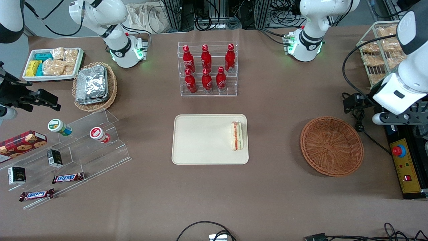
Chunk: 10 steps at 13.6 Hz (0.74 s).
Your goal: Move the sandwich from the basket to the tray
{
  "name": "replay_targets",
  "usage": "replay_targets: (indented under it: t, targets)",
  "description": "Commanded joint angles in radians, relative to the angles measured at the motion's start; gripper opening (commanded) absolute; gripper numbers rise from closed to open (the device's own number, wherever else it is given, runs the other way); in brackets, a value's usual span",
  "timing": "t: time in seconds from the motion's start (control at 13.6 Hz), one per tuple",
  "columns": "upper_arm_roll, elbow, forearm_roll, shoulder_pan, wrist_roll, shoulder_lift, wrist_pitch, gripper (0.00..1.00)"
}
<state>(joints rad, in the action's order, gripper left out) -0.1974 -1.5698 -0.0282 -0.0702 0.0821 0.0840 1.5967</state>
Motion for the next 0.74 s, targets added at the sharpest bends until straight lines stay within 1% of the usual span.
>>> replay_targets:
  t: [0.0, 0.66]
  targets:
    - [0.01, -0.016, -0.001, 0.016, -0.004, -0.003, 0.0, 1.0]
    - [0.003, -0.045, -0.002, 0.016, 0.045, -0.001, -0.003, 1.0]
